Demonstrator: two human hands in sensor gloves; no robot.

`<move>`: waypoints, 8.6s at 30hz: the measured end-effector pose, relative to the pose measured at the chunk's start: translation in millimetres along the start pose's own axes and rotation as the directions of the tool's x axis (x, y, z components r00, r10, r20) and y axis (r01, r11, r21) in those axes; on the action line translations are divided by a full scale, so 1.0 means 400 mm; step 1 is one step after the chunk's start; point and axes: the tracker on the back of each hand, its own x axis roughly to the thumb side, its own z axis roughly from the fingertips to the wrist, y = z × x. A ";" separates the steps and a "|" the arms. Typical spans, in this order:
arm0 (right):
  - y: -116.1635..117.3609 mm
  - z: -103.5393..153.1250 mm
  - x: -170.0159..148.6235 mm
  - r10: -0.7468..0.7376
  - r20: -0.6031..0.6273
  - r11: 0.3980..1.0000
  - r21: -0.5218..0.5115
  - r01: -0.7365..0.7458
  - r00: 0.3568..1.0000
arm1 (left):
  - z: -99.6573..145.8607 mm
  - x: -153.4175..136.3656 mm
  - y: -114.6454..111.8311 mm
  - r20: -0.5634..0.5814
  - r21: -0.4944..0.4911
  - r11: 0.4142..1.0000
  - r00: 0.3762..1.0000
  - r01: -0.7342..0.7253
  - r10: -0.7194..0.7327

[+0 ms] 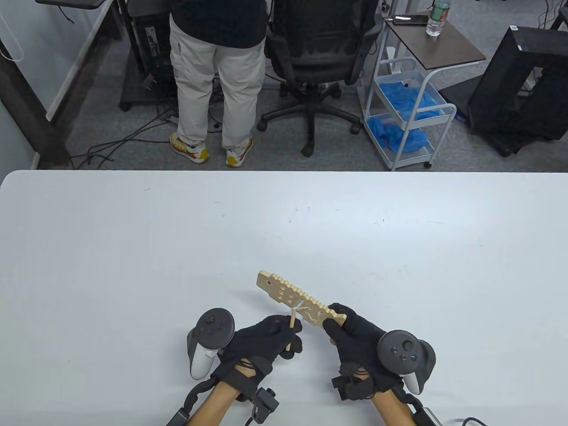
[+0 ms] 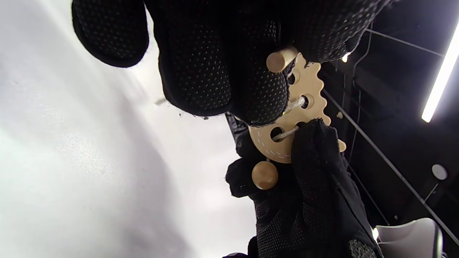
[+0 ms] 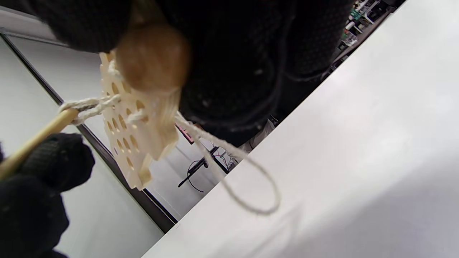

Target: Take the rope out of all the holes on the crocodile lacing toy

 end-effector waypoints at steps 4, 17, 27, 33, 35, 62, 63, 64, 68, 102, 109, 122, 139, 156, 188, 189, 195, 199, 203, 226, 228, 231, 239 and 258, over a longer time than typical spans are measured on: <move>-0.007 -0.006 -0.025 -0.035 -0.081 0.999 -0.023 0.033 0.996 | -0.001 -0.001 0.008 0.020 0.002 0.998 0.998 -0.058 0.058; -0.030 -0.024 -0.086 -0.150 -0.233 0.988 -0.065 0.139 0.961 | -0.012 -0.012 0.050 0.091 -0.001 0.985 0.981 -0.174 0.173; -0.045 -0.031 -0.110 -0.157 -0.271 0.986 -0.095 0.136 0.950 | -0.006 -0.022 0.109 0.113 0.151 0.981 0.988 -0.119 0.103; -0.054 -0.035 -0.123 -0.167 -0.294 0.984 -0.115 0.138 0.941 | 0.003 -0.041 0.161 0.069 0.312 0.948 0.997 -0.061 0.041; -0.057 -0.036 -0.126 -0.172 -0.301 0.983 -0.120 0.142 0.938 | 0.006 -0.045 0.175 0.048 0.346 0.938 0.999 -0.033 0.017; -0.097 -0.030 -0.193 -0.420 -0.441 0.905 -0.266 0.332 0.793 | 0.044 -0.087 0.291 -0.071 0.553 0.830 0.989 -0.067 0.127; -0.098 -0.029 -0.197 -0.443 -0.448 0.894 -0.278 0.351 0.776 | 0.048 -0.090 0.296 -0.073 0.565 0.822 0.987 -0.074 0.140; -0.099 -0.028 -0.200 -0.458 -0.453 0.887 -0.284 0.363 0.765 | 0.050 -0.092 0.300 -0.074 0.578 0.812 0.986 -0.078 0.148; -0.100 -0.023 -0.217 -0.558 -0.472 0.830 -0.321 0.456 0.683 | 0.057 -0.102 0.316 -0.064 0.604 0.790 0.982 -0.103 0.177; -0.099 -0.013 -0.247 -0.675 -0.481 0.735 -0.379 0.562 0.559 | 0.081 -0.149 0.365 -0.004 0.687 0.689 0.947 -0.232 0.323; -0.085 -0.016 -0.235 -0.635 -0.492 0.769 -0.330 0.548 0.595 | 0.061 -0.116 0.328 -0.010 0.680 0.722 0.984 -0.126 0.180; 0.007 -0.004 -0.139 -0.462 -0.479 0.865 -0.057 0.499 0.746 | 0.044 0.015 0.198 0.074 0.574 0.808 0.974 0.135 -0.216; 0.081 0.024 -0.060 -0.335 -0.397 0.886 0.175 0.428 0.855 | 0.079 0.141 0.061 0.079 0.579 0.636 0.741 0.510 -0.666; 0.092 0.024 -0.043 -0.314 -0.347 0.881 0.240 0.407 0.884 | 0.073 0.151 0.019 0.069 0.556 0.554 0.630 0.620 -0.774; 0.043 0.013 -0.035 -0.467 -0.307 0.839 0.144 0.525 0.830 | 0.095 0.189 0.042 0.126 0.607 0.572 0.644 0.552 -0.755; 0.040 0.013 -0.036 -0.476 -0.308 0.836 0.133 0.533 0.824 | 0.097 0.186 0.054 0.119 0.613 0.583 0.667 0.533 -0.735; 0.019 0.013 -0.051 -0.568 -0.323 0.785 0.062 0.616 0.757 | 0.074 0.123 0.117 0.089 0.597 0.719 0.861 0.357 -0.501; 0.017 0.010 -0.055 -0.640 -0.327 0.719 0.068 0.692 0.696 | 0.050 0.076 0.121 0.041 0.548 0.781 0.923 0.298 -0.382; 0.022 0.008 -0.054 -0.708 -0.343 0.629 0.093 0.772 0.617 | 0.029 0.044 0.120 0.058 0.480 0.850 0.959 0.216 -0.277; 0.085 0.011 -0.008 -0.742 -0.412 0.411 0.345 0.844 0.530 | -0.017 0.029 0.026 0.277 -0.044 0.999 0.961 0.026 -0.012; 0.089 0.012 -0.007 -0.737 -0.418 0.408 0.353 0.842 0.532 | -0.014 0.033 0.023 0.286 -0.041 0.999 0.958 0.034 -0.021; 0.096 0.013 -0.006 -0.729 -0.428 0.399 0.369 0.839 0.535 | -0.008 0.040 0.020 0.304 -0.018 0.999 0.952 0.050 -0.042; 0.118 0.019 -0.007 -0.718 -0.478 0.341 0.393 0.854 0.506 | 0.005 0.052 0.023 0.331 0.086 0.992 0.937 0.089 -0.113; 0.081 0.000 -0.029 -0.760 -0.425 0.387 0.311 0.868 0.491 | 0.006 0.050 0.046 0.285 0.183 0.960 0.923 0.212 -0.259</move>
